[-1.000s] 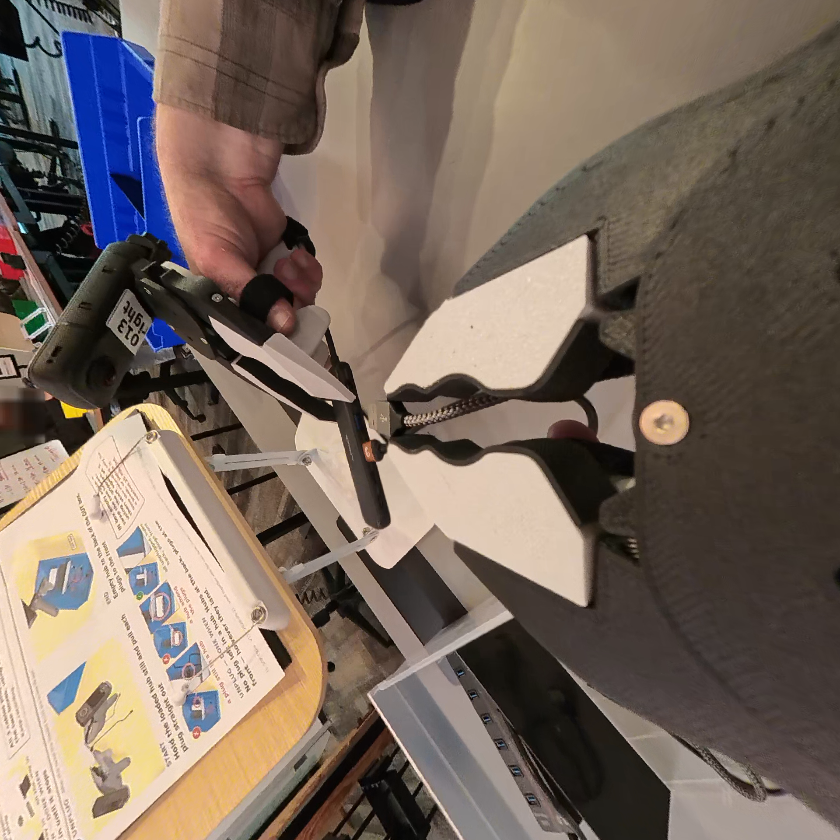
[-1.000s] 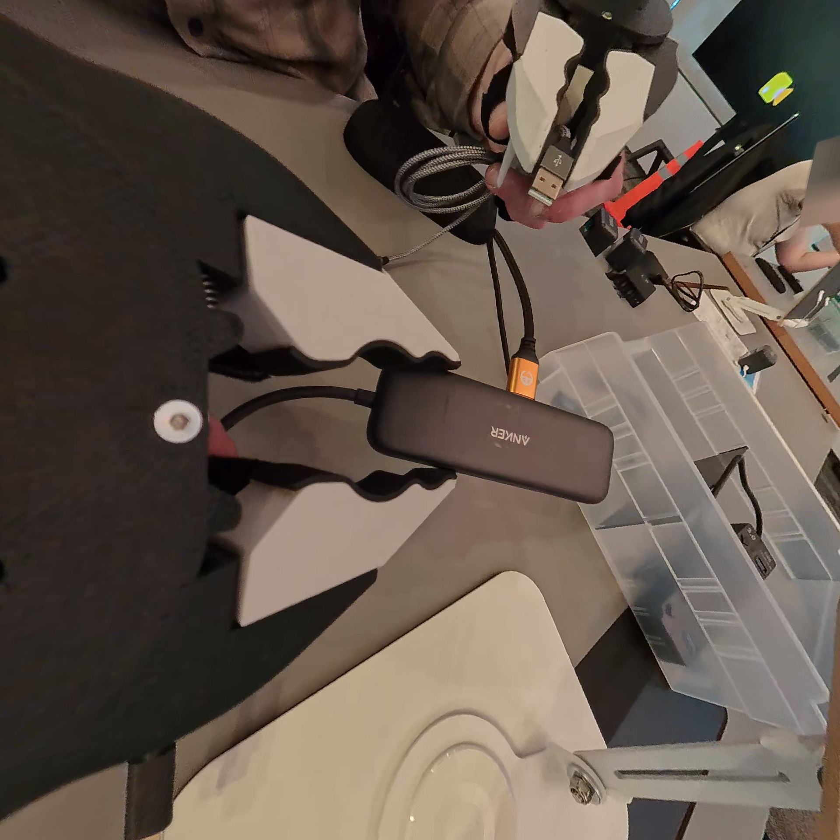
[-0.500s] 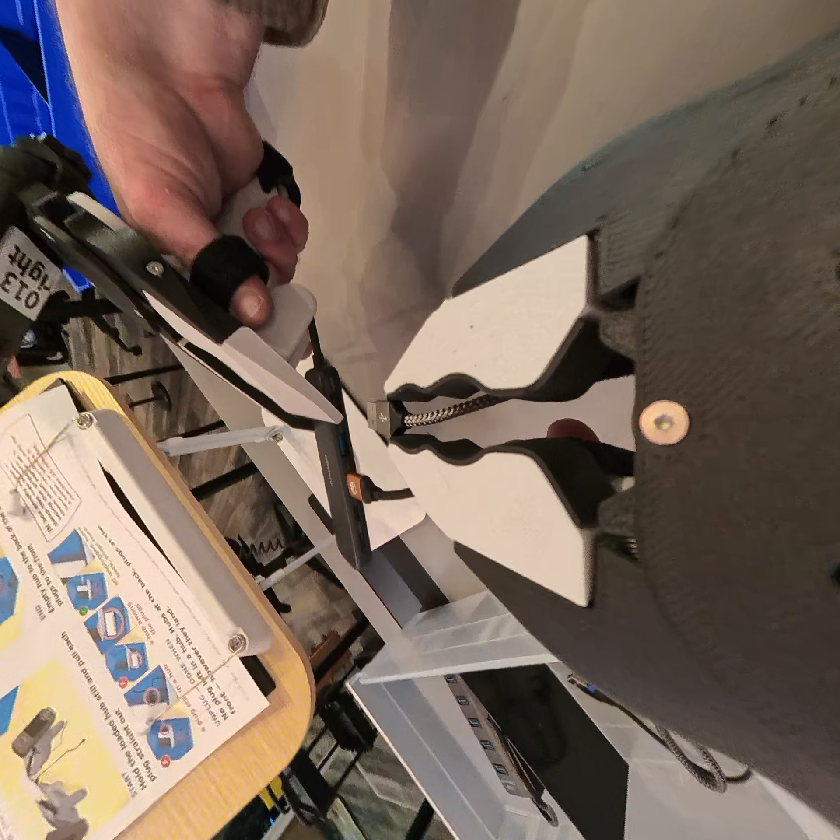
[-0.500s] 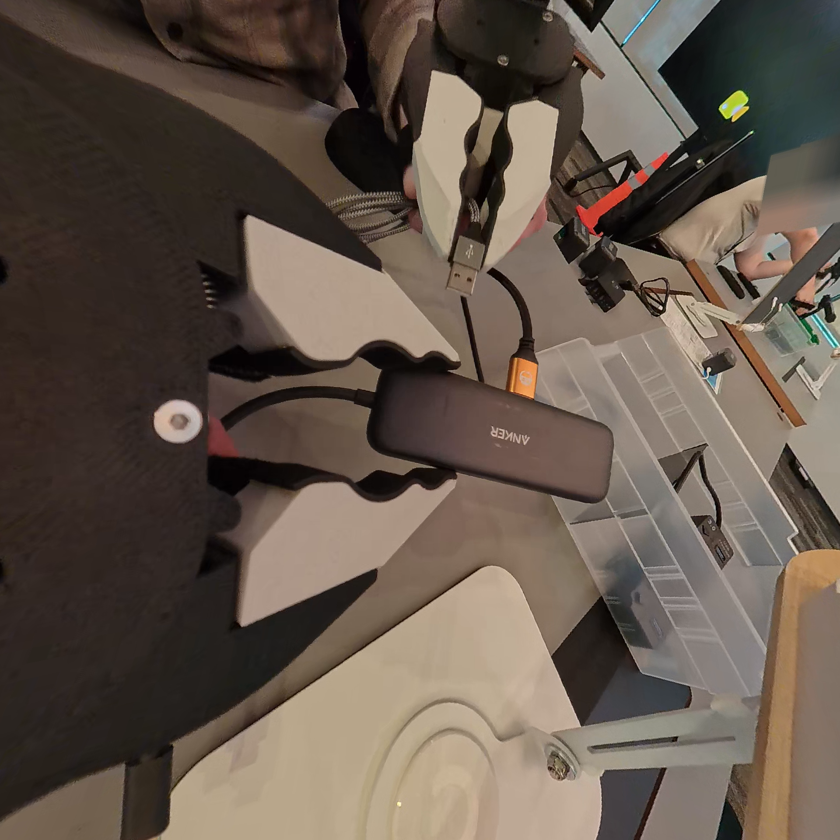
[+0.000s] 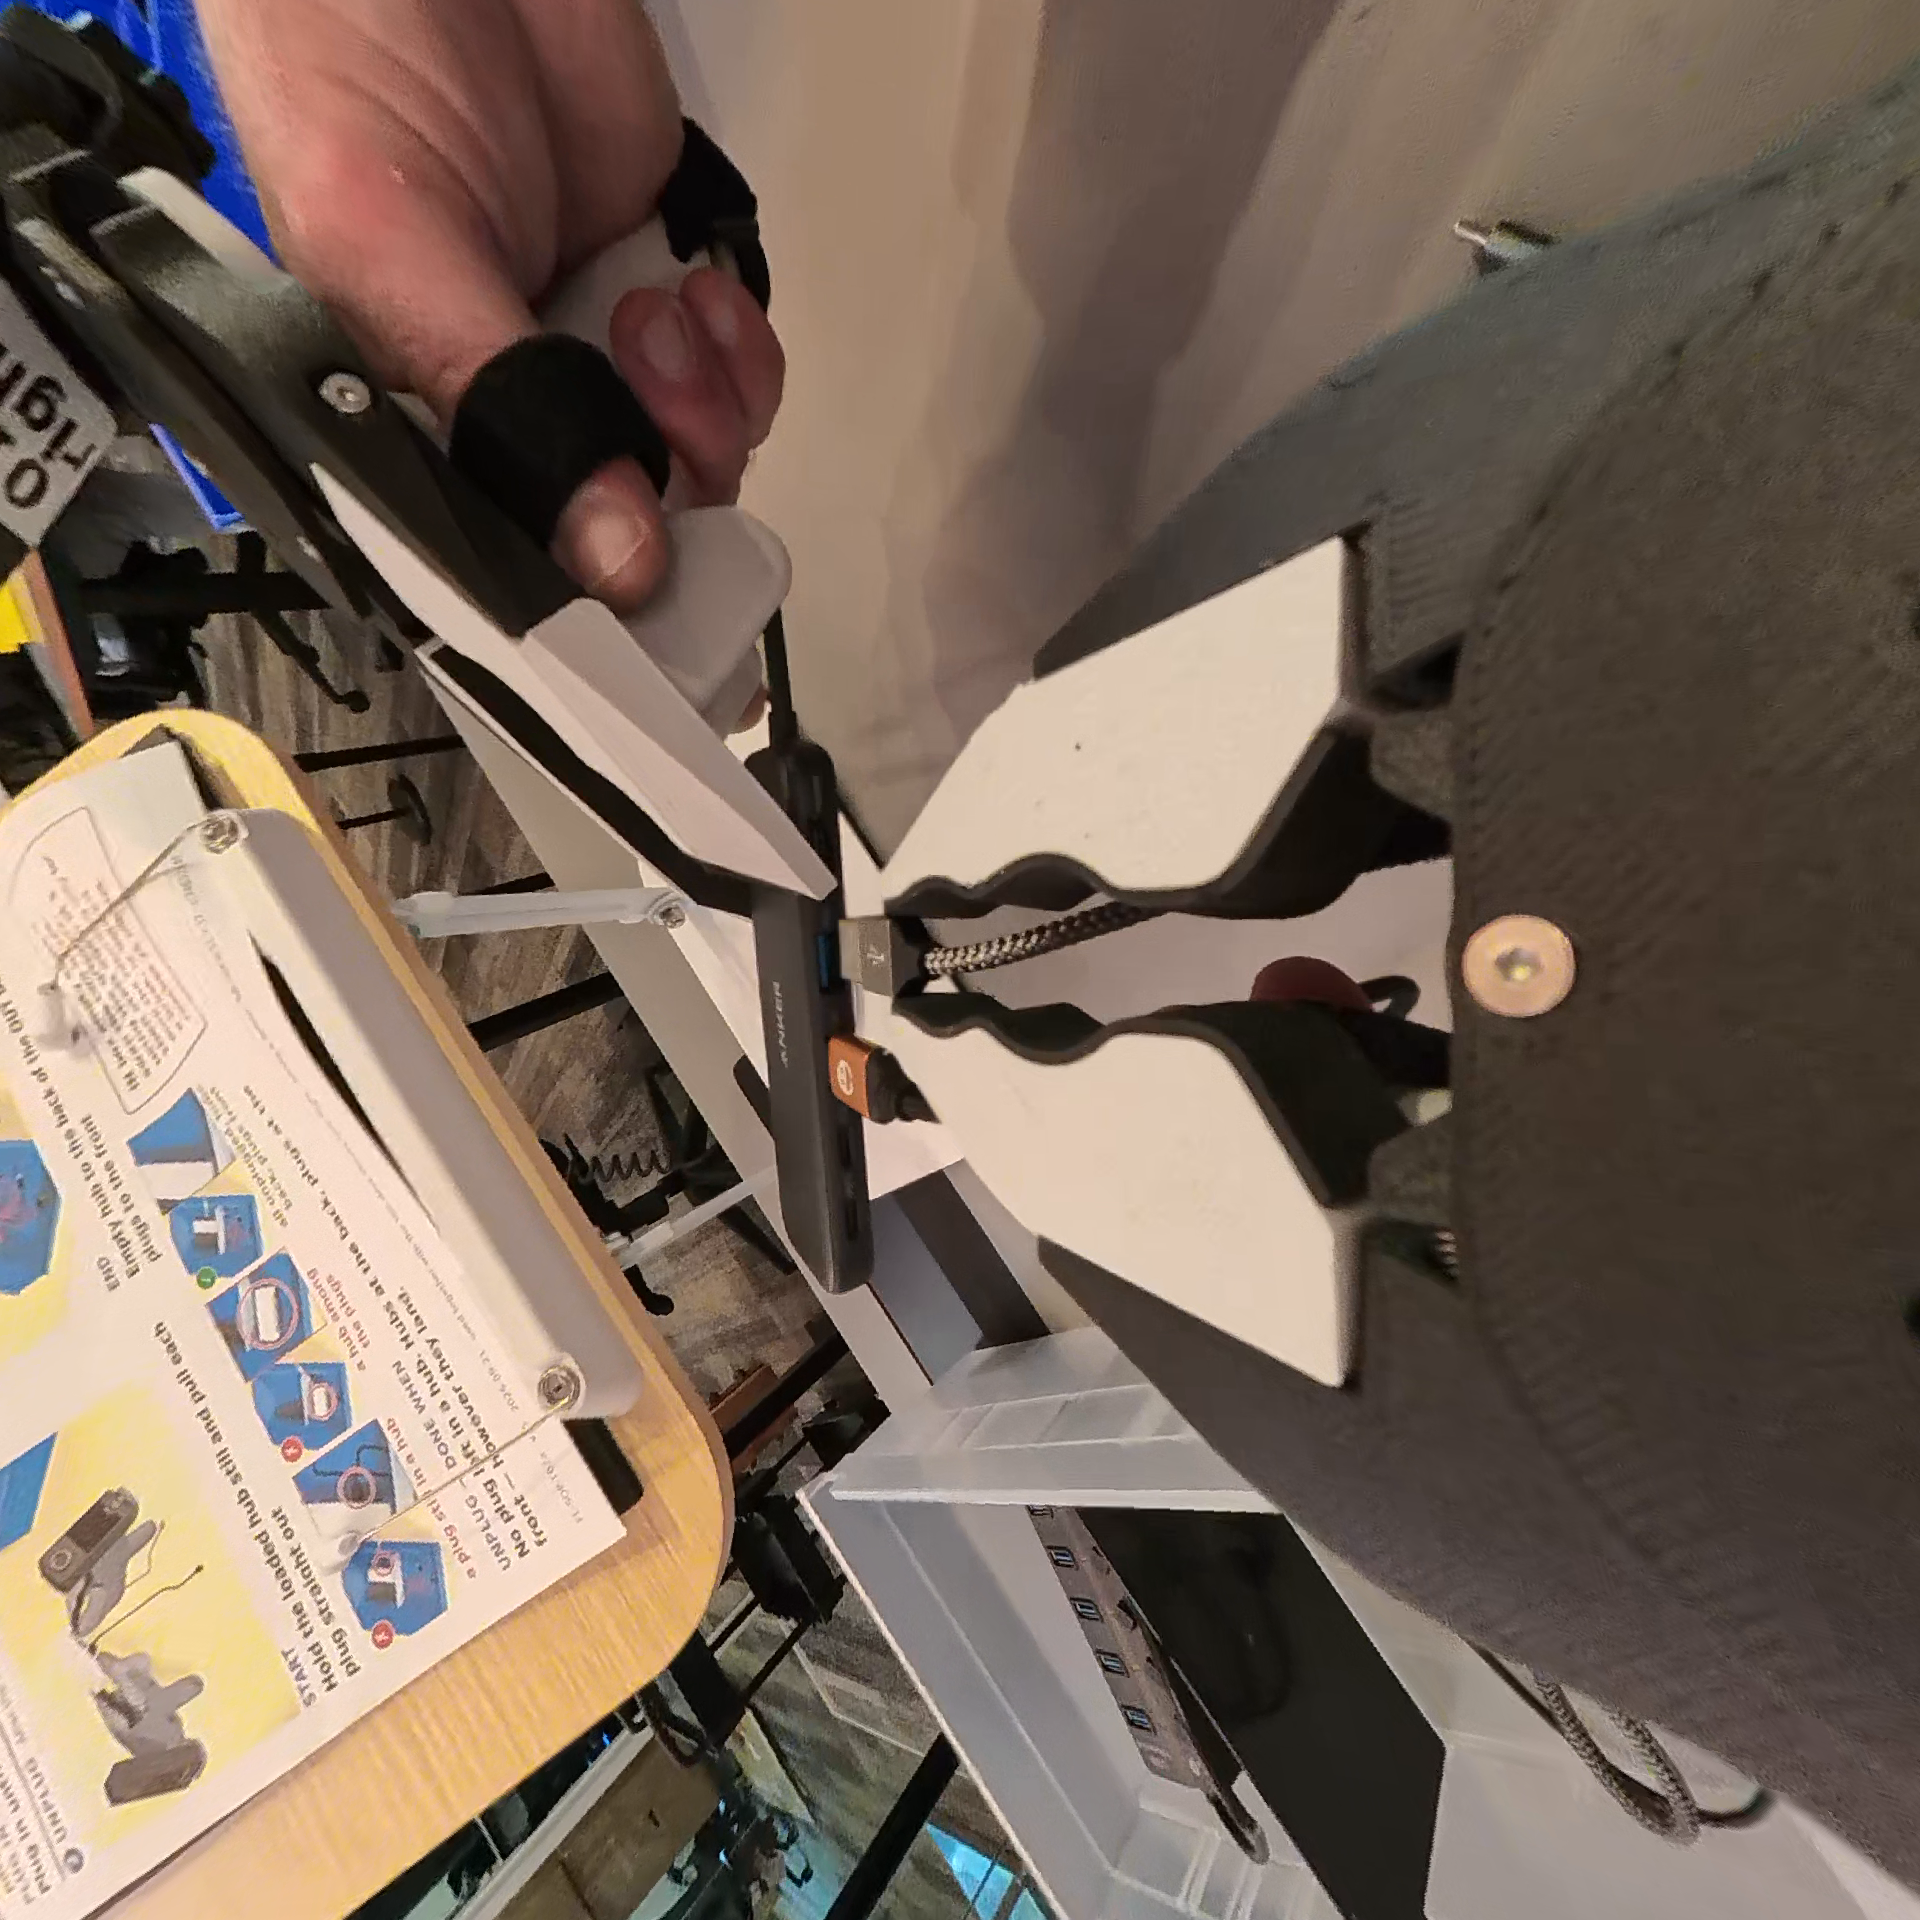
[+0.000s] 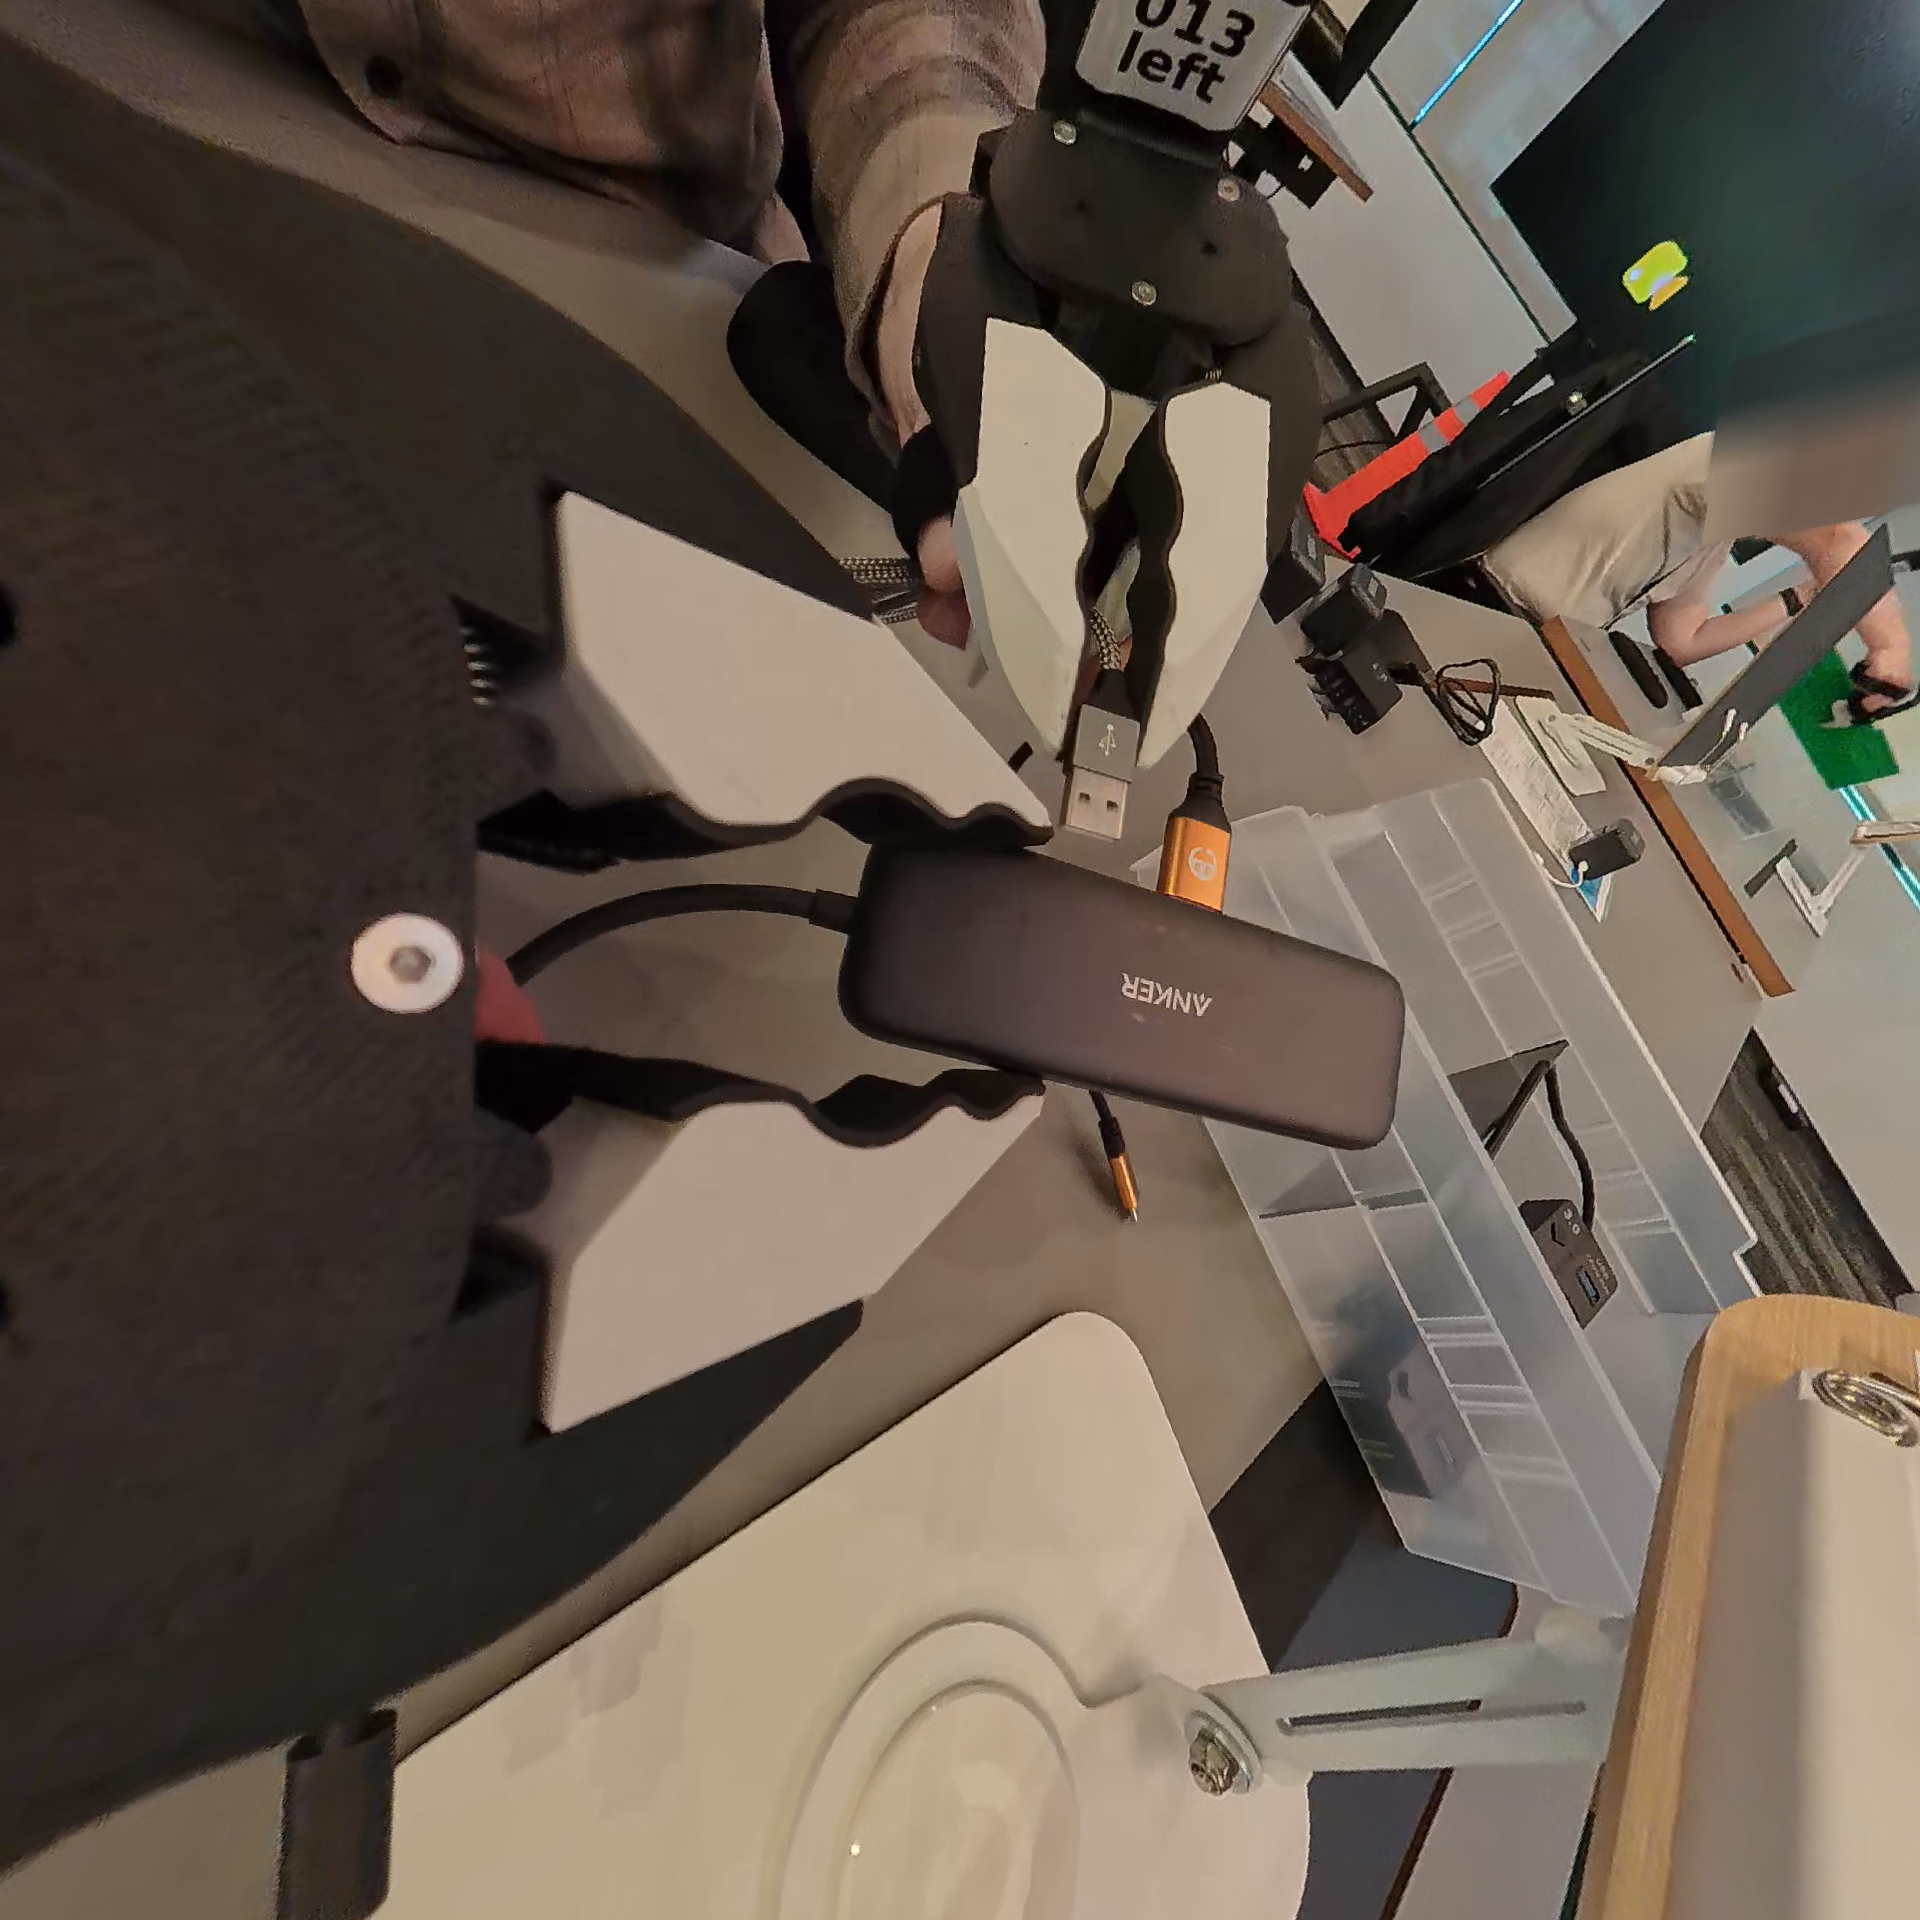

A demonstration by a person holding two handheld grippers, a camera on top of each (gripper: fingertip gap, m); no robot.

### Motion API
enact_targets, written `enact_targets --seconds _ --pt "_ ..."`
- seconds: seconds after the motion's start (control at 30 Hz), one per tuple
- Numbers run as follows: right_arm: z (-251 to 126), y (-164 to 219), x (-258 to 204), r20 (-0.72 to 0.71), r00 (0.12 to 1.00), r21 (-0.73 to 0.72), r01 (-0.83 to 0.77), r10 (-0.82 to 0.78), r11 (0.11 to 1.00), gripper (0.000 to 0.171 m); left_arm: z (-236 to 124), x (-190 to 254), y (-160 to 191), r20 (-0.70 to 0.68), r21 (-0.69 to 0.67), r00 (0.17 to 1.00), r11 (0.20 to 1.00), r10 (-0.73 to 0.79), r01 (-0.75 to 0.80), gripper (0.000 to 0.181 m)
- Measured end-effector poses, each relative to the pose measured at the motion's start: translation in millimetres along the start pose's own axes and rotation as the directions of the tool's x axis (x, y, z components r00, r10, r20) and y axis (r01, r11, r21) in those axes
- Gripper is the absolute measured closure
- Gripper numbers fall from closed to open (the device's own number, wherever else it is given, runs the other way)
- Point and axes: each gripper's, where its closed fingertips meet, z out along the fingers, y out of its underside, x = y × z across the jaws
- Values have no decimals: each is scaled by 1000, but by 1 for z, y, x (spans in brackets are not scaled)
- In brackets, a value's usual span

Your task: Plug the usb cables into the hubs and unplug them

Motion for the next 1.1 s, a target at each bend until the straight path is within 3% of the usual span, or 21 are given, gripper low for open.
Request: enact_targets --seconds 1.1 --pt "-2 -8 -15 -23 992 -32 122 -123 992 130 4 -5 -11 5 33 999 998 50 -50 168"
